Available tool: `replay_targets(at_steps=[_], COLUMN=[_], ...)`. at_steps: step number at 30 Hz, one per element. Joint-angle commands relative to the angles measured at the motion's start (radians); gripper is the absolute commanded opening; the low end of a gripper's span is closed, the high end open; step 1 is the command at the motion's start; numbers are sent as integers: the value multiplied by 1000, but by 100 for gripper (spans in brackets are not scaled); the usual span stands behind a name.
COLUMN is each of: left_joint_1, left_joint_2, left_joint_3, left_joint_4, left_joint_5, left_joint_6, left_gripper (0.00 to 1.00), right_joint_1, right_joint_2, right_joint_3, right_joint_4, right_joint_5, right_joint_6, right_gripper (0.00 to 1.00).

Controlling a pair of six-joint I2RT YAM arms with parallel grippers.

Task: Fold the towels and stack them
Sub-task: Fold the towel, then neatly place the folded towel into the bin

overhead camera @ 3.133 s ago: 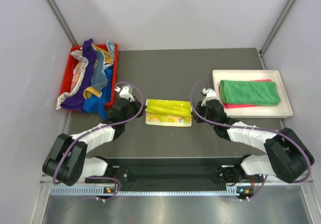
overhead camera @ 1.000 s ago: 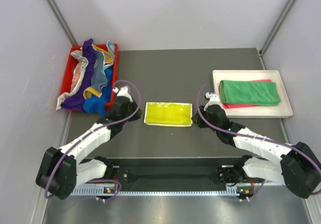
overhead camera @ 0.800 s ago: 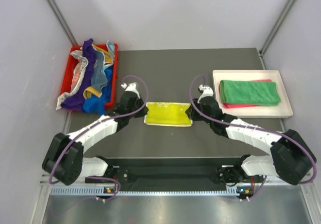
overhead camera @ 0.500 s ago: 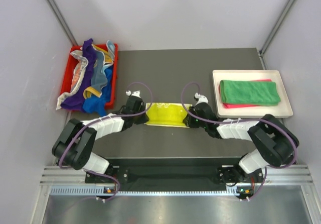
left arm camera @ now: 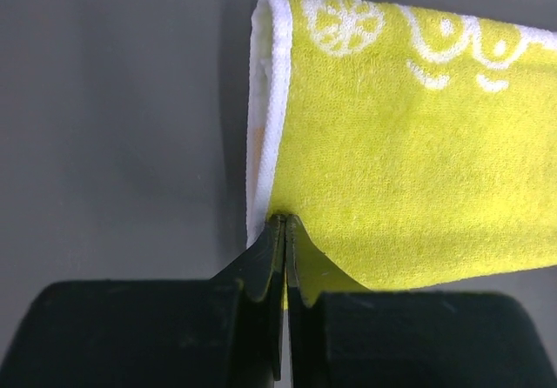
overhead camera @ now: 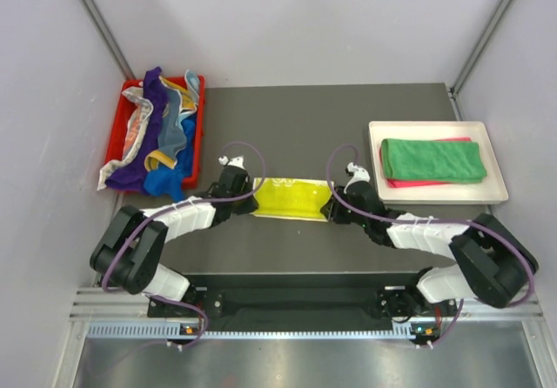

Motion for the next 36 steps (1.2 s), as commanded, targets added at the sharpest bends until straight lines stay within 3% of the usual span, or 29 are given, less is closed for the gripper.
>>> replay_targets(at_steps=[1,6,12,16,36], left_joint_1=[1,-1,-7,-17,-30], left_joint_2=[-31,-42,-25,-6,36], left_joint_3=[57,123,184,203,168], left_joint_4=[-76,-108,-128,-133,-102], left_joint_5=[-27,-21,-13,-11,-16], left_joint_6=[50,82,96,96,75], left_gripper=[3,7,8,8,6], right_joint_1=[-29,-73,-112,-118,-53], right_joint_2=[-100,-139,-39,44,231], right_joint_3=[33,42,45,79,185], right_joint_4=[-122,-160,-76,-21,-82], right_joint_5=[44,57,6,-40,-20], right_joint_6=[-36,-59,-73,-79,-25], right_gripper=[34,42,57,61,43])
